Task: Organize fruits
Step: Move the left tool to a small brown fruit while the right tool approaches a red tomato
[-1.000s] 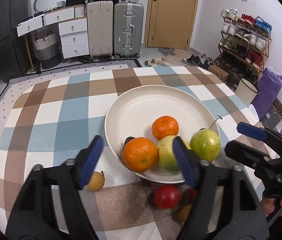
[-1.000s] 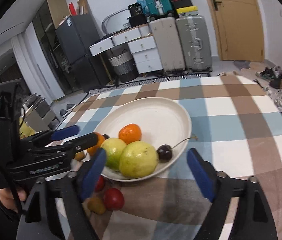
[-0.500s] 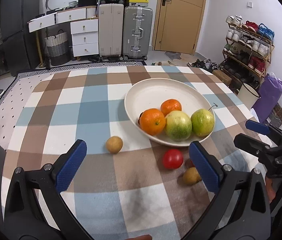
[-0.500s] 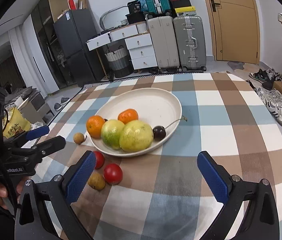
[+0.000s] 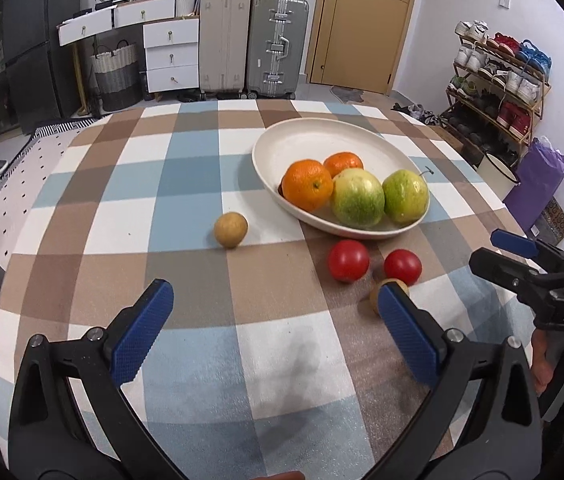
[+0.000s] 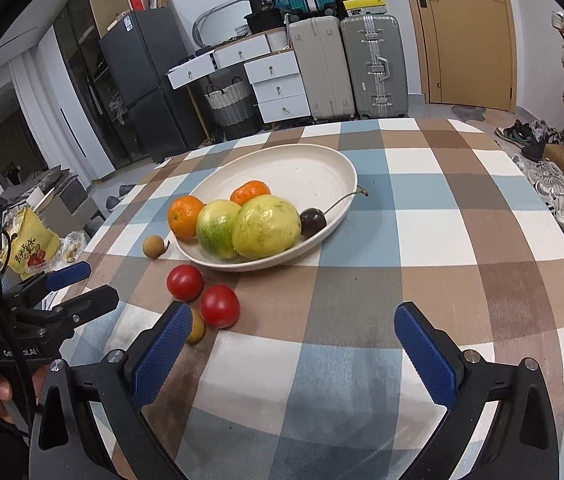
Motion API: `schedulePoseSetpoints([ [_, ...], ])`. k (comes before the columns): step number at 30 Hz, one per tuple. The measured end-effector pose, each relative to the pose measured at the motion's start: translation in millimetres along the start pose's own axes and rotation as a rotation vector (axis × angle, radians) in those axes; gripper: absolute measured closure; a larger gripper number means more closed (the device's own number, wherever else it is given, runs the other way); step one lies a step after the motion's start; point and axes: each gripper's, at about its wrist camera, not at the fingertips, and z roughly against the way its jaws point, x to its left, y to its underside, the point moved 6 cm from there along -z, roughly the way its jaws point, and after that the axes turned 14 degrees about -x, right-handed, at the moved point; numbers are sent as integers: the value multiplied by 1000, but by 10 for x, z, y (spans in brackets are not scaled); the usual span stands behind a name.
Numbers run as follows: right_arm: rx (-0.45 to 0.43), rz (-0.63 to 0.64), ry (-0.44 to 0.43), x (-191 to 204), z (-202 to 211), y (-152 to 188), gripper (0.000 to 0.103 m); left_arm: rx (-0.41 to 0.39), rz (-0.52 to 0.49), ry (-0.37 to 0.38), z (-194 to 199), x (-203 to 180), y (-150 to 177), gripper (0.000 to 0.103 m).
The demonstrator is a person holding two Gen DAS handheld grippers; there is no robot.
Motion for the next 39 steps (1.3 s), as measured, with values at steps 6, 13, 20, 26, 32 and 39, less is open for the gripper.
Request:
schedulePoseSetpoints([
  [6, 24, 5, 0, -24, -3, 95, 0, 22, 0, 13, -61, -97, 75, 1],
  [13, 41, 20, 10, -24, -16, 167, 0, 46, -38, 30, -164, -319, 170, 1],
  [20, 60, 20, 17, -67, -46, 208, 0, 72, -36, 66, -259, -500, 246, 2],
  [26, 56, 4, 28, -133, -50, 206, 0, 110, -36, 92, -389, -627, 307, 14],
  [32, 57, -5, 35, -165, -44, 207, 0, 108, -29, 109, -412, -684, 301, 29],
  [39, 61, -8, 36, -174, -43, 213, 0, 99, 12, 200, -388, -741, 283, 71],
])
